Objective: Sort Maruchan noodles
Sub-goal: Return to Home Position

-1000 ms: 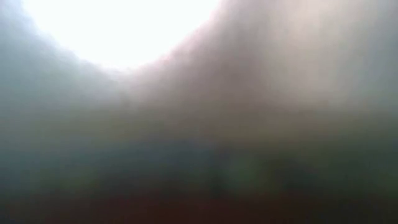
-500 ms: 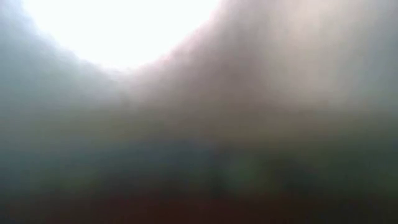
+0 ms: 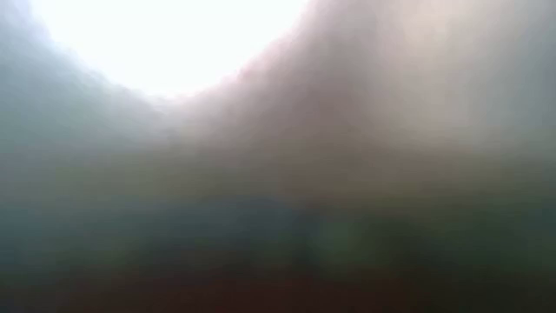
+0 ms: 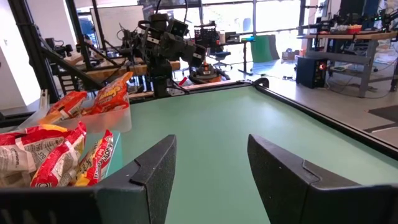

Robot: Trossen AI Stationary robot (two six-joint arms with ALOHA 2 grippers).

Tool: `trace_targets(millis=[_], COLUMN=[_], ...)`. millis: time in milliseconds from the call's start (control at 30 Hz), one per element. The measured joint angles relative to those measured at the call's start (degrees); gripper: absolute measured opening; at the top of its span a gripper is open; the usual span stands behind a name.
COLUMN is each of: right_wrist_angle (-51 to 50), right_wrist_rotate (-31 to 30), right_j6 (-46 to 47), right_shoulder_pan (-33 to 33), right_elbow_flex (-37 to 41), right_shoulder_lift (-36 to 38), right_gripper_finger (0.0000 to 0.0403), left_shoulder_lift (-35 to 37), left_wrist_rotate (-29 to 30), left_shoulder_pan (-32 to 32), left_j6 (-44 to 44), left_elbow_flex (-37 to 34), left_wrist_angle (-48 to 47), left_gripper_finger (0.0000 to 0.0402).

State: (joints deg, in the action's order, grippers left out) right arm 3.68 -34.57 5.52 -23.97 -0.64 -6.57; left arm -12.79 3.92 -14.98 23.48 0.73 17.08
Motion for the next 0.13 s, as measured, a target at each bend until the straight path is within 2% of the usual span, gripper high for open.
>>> trace_targets(millis=[133], right_wrist_angle=[0.0], right_wrist_rotate=[0.0], right_j6=[0.0], right_shoulder_pan=[0.0], right_elbow_flex=[0.0], right_shoulder_lift=[0.0], right_gripper_finger=[0.0187], left_shoulder_lift=[0.0], left_wrist_rotate=[0.0], left_shoulder_pan=[0.0], left_j6=[0.0], left_elbow_flex=[0.0], left_wrist_angle=[0.0], left_gripper_finger=[0.0125])
